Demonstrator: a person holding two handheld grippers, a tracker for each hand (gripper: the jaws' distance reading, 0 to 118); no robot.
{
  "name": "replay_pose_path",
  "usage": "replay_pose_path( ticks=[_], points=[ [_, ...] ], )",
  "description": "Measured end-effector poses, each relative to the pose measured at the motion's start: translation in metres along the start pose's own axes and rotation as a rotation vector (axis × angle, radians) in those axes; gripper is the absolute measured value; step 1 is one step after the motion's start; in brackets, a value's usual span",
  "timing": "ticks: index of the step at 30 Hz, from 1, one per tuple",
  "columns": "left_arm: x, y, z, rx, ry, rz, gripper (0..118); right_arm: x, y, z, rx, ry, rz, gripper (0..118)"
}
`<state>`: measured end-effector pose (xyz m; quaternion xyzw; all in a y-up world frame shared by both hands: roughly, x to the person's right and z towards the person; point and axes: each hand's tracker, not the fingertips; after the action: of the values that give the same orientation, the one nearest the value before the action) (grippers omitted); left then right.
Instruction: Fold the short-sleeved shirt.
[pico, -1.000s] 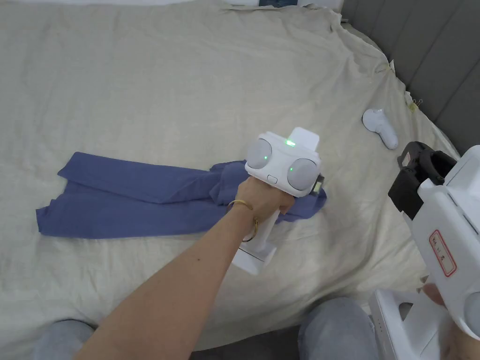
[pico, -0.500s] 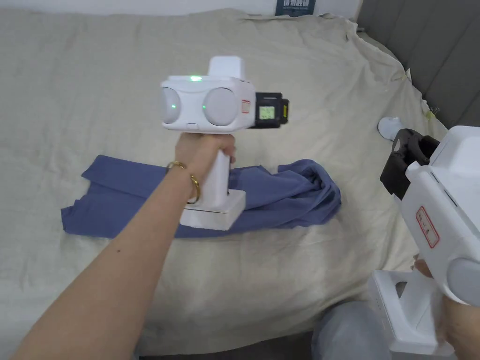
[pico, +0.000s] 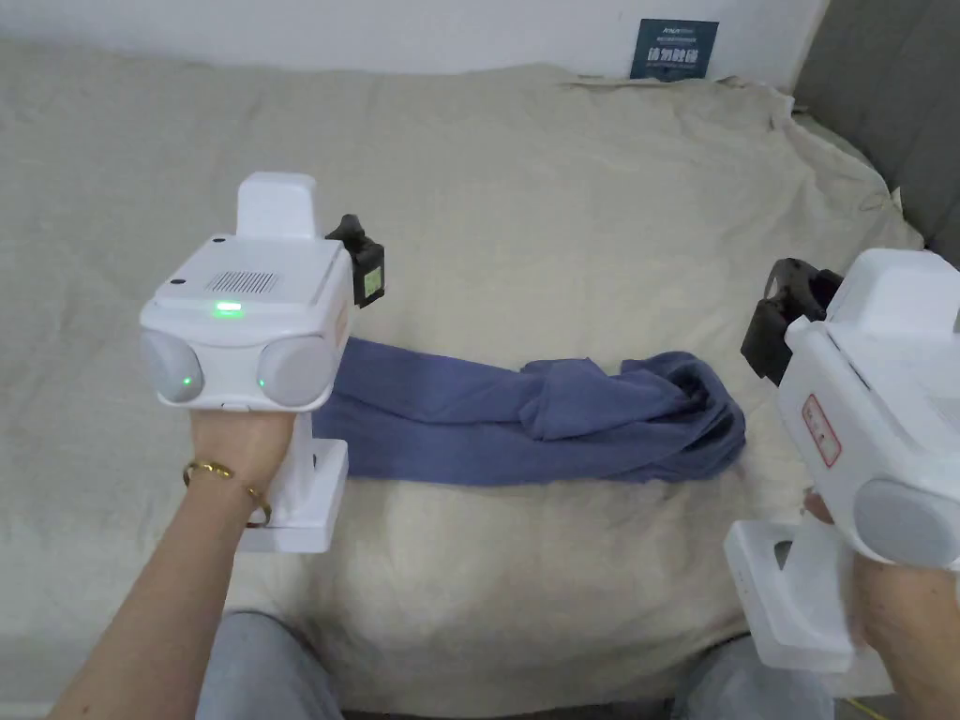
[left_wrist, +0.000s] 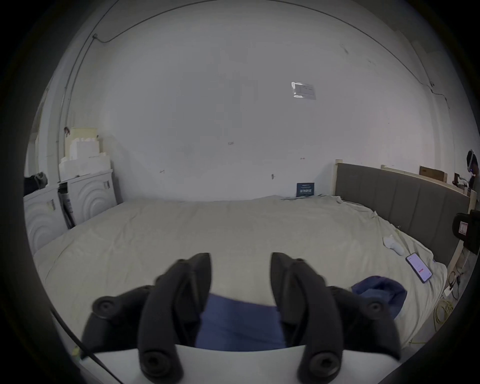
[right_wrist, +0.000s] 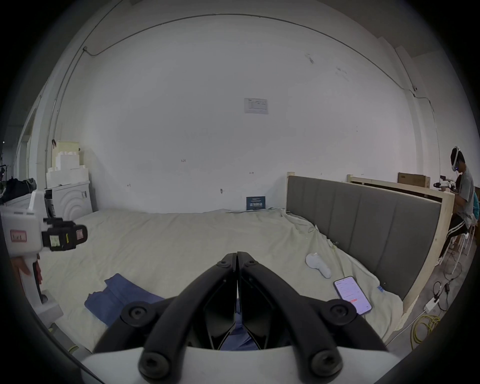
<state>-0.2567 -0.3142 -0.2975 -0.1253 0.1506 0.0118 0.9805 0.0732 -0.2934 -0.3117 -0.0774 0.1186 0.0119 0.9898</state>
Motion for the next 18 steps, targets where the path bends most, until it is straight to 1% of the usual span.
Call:
replay_pose_path(
  ticks=[2, 5, 7, 8, 15, 18],
  points=[
    [-0.008, -0.011, 0.009, 0.002, 0.025, 0.02, 19, -0.005, -0.003, 0.002, -0.003, 0.011, 0.008, 0],
    [-0.017, -0.024, 0.021, 0.007, 0.055, 0.035, 16, -0.004, -0.008, 0.001, -0.009, 0.021, 0.011, 0],
    [-0.021, -0.031, 0.029, 0.009, 0.075, 0.035, 3, -0.006, -0.011, 0.003, -0.013, 0.027, 0.006, 0],
    [-0.022, -0.034, 0.035, 0.016, 0.08, 0.037, 0, -0.002, -0.014, 0.001, -0.015, 0.028, 0.003, 0],
    [-0.023, -0.056, 0.051, 0.019, 0.075, 0.027, 0, -0.007, -0.026, 0.006, -0.035, 0.033, 0.01, 0],
    [-0.019, -0.062, 0.053, -0.003, 0.053, -0.011, 0, -0.009, -0.03, 0.008, -0.052, 0.029, 0.017, 0]
  ],
)
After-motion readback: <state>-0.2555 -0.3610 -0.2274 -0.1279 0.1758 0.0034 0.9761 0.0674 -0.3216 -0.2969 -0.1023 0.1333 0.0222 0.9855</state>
